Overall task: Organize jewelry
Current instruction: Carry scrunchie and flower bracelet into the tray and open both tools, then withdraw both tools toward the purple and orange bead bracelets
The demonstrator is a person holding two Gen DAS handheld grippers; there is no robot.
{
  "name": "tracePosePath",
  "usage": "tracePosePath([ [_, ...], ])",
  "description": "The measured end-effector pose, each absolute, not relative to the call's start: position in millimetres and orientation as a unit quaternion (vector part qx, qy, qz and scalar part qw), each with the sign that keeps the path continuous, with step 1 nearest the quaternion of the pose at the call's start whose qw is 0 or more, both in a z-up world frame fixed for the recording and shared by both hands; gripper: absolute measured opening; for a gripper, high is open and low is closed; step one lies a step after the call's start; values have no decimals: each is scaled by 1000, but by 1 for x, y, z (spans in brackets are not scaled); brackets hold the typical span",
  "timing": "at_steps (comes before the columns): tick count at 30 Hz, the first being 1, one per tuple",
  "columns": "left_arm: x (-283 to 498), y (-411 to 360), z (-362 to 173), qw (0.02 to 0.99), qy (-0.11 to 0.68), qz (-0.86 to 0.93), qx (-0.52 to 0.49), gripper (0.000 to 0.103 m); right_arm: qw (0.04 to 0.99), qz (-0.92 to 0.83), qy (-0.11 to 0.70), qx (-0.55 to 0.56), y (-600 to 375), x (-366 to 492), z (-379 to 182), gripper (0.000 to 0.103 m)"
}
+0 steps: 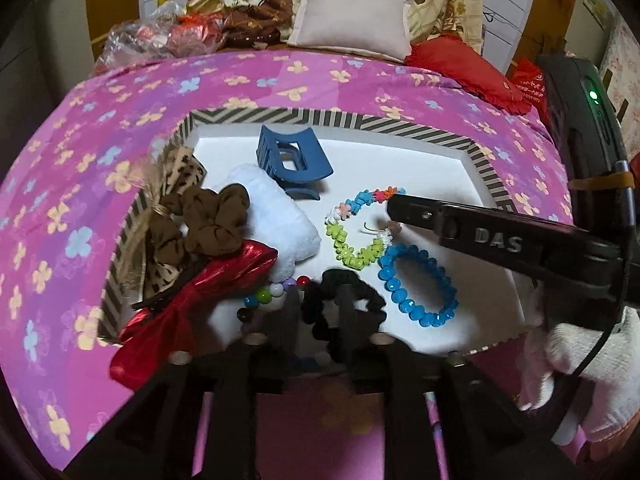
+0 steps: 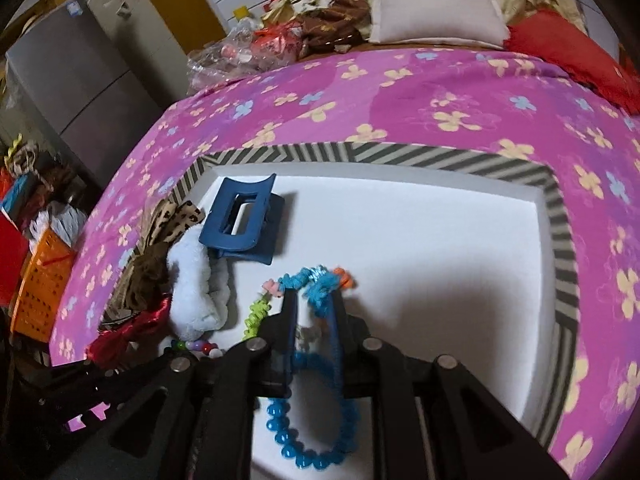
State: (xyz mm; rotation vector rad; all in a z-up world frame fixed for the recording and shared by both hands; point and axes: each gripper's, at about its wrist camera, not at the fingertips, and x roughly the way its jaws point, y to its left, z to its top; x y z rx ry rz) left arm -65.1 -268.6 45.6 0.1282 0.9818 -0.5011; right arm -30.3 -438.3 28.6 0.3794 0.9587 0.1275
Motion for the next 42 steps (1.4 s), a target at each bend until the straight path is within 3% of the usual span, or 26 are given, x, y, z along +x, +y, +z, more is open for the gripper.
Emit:
tracePosePath([
  [3, -73, -266, 53, 854, 456, -242, 64, 37, 871, 57, 449, 188, -444, -45, 36, 27],
  [8, -90, -260, 64, 864, 442, -232, 72, 37, 881, 42, 432, 187, -449, -81, 52, 45],
  [31, -170, -221, 81, 887, 409, -201, 77, 37, 925, -35, 362, 110, -413, -237, 106, 57],
  [35, -184, -217, 85, 893, 395, -198, 84, 37, 930, -39, 357, 83, -400, -253, 112, 69],
  [42, -200, -209, 90, 898, 387, -195, 82, 37, 931, -36, 355, 78, -388, -273, 114, 73],
])
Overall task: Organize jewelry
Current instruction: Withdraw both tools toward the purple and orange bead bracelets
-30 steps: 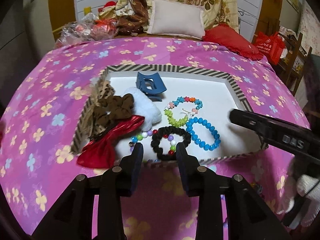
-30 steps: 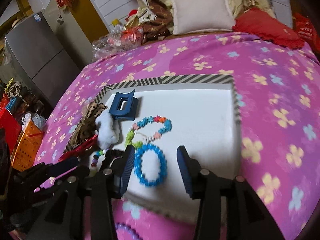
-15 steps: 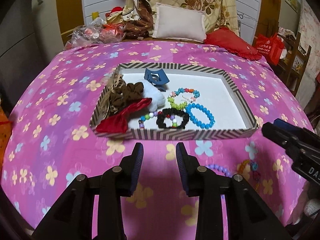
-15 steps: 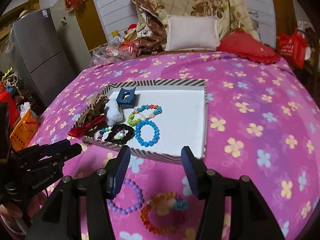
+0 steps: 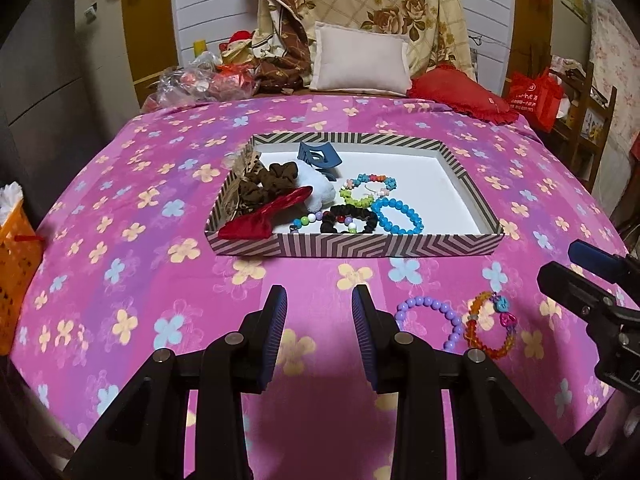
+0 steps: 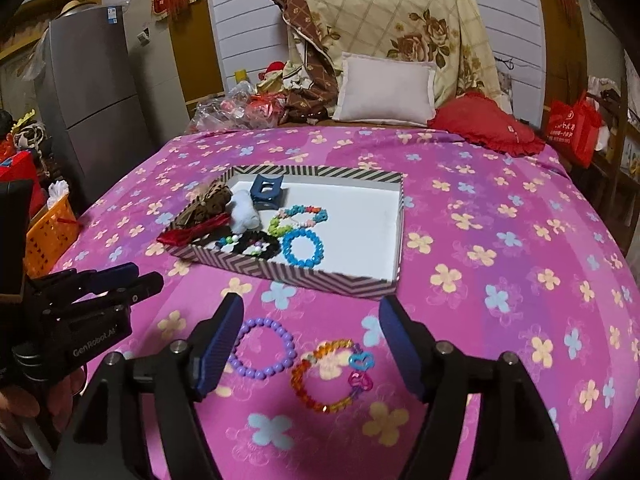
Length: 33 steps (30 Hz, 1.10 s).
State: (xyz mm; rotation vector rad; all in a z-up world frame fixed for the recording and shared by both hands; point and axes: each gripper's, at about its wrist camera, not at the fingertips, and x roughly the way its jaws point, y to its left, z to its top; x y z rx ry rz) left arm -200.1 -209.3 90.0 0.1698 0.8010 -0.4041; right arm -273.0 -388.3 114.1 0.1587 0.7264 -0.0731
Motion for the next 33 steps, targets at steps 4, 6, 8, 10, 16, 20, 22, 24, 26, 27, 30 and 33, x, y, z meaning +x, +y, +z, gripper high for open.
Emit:
tracePosePath([
  [4, -207, -205, 91, 899, 385, -193, 79, 37, 932, -35, 354, 74, -386, -281, 116, 73],
  [6, -209, -203, 91, 900, 384, -192, 76, 37, 932, -34, 354, 73, -385, -286, 117, 73],
  [8, -212, -203, 90, 900, 385, -191, 75, 37, 932, -34, 355, 70, -385, -288, 118, 73],
  [10, -214, -202, 90, 900, 385, -191, 74, 37, 931, -33, 357, 68, -384, -290, 118, 73],
  [16, -218, -201, 88, 900, 385, -191, 71, 37, 930, -33, 360, 63, -382, -298, 116, 73],
  [20, -224, -200, 87, 901, 384, -190, 71, 37, 931, -33, 359, 62, -381, -300, 116, 73],
  [22, -223, -200, 87, 901, 384, -190, 71, 37, 931, -33, 359, 61, -381, -301, 115, 73],
  [24, -224, -199, 87, 900, 386, -191, 68, 37, 931, -33, 359, 62, -381, -301, 115, 73],
  [26, -226, -199, 86, 900, 387, -190, 66, 37, 931, -33, 359, 63, -381, -302, 115, 73],
  [27, -227, -199, 86, 900, 387, -190, 65, 37, 931, -33, 359, 63, -380, -302, 115, 73],
  [30, -226, -199, 85, 899, 390, -189, 63, 37, 930, -35, 361, 64, -379, -304, 114, 73],
  [33, -226, -199, 83, 899, 392, -187, 63, 37, 928, -33, 364, 67, -377, -303, 111, 73],
])
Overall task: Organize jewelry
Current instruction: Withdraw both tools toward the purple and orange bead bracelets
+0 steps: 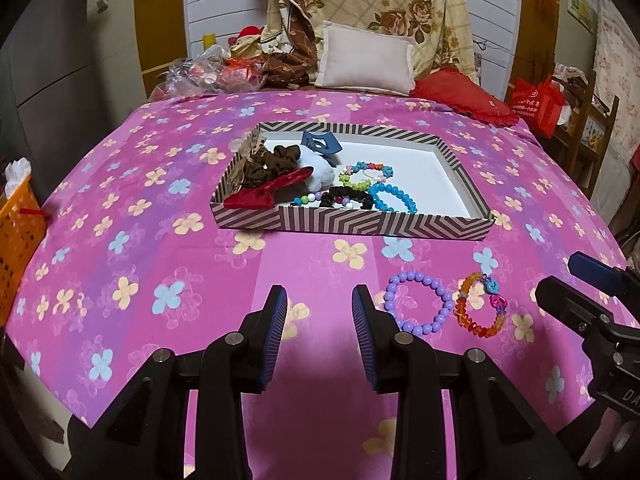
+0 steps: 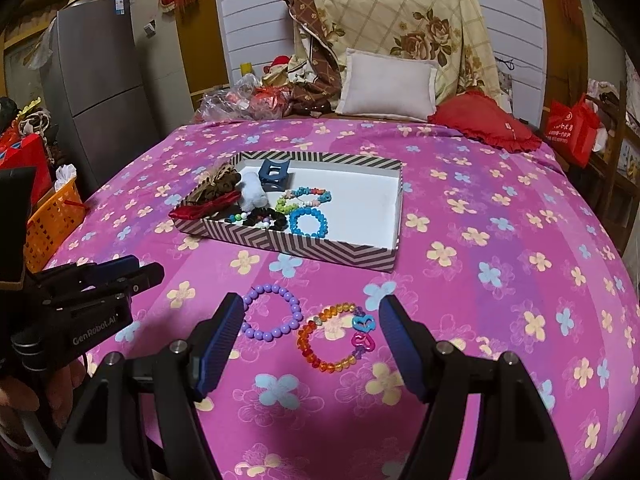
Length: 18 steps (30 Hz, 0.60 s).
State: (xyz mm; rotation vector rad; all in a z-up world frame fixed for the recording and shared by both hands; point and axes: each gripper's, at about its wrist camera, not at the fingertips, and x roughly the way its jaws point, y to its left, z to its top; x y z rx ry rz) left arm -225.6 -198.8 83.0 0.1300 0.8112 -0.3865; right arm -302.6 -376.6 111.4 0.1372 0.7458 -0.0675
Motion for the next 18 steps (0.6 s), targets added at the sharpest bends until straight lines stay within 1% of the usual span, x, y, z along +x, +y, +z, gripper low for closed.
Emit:
tracePosePath([
  [18, -222, -201, 70, 892, 407, -185, 65, 37, 921, -34, 381, 71, -378, -295, 99, 74],
])
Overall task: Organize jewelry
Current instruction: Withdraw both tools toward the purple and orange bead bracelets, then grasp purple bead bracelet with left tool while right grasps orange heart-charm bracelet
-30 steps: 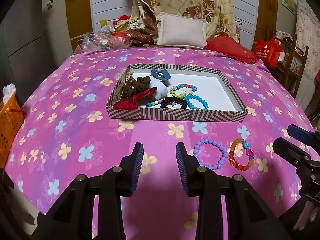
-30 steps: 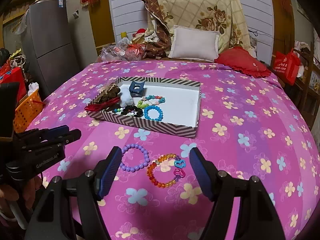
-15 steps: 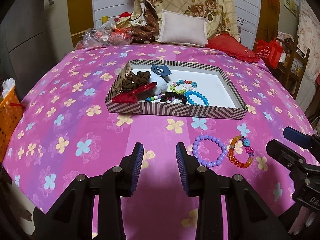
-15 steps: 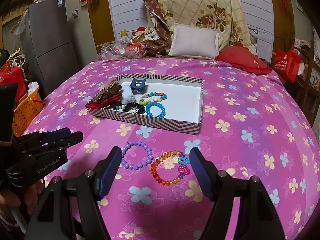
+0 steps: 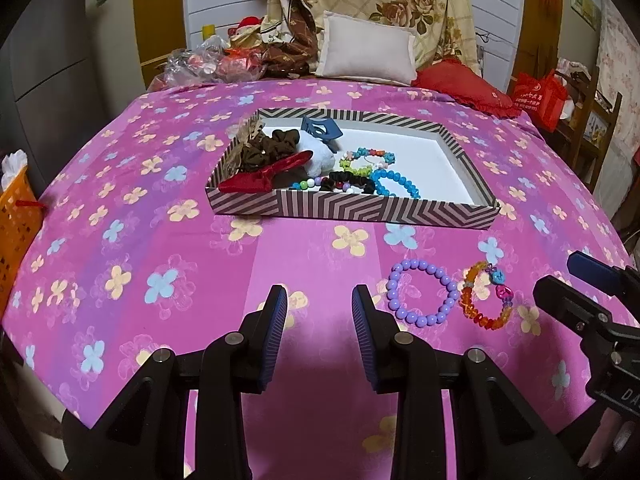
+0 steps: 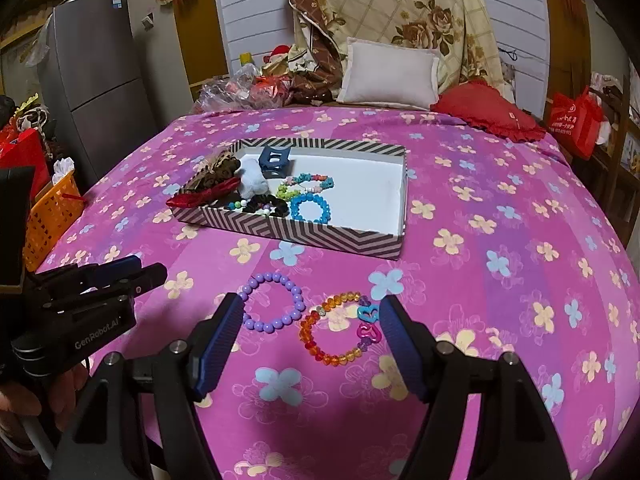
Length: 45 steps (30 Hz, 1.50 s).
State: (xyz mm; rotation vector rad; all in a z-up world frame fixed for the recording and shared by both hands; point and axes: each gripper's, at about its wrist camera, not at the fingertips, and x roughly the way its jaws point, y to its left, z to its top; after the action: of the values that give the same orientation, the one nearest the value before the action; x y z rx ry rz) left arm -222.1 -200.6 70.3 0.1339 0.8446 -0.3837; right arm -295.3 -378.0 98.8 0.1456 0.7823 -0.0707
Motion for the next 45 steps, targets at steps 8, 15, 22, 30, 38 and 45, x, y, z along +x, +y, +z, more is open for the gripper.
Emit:
tracePosePath([
  [8, -220, -201, 65, 888, 416, -186, 63, 37, 917, -39, 390, 77, -389, -296, 90, 74],
  [15, -212, -199, 55, 869, 447, -210, 34, 37, 906, -51, 411, 81, -409, -299, 71, 74],
  [22, -203, -213, 50, 850, 470, -238, 13, 37, 897, -64, 428, 89, -428, -292, 46, 69],
  [30, -190, -238, 39, 838, 487, -246, 31, 37, 895, -45, 438, 77, -429, -271, 33, 61],
  [38, -184, -259, 25, 832, 496, -240, 63, 37, 896, -26, 442, 43, -421, -253, 22, 30],
  [45, -181, -269, 19, 838, 481, -244, 79, 24, 900, -13, 434, 53, -426, -256, 23, 22],
])
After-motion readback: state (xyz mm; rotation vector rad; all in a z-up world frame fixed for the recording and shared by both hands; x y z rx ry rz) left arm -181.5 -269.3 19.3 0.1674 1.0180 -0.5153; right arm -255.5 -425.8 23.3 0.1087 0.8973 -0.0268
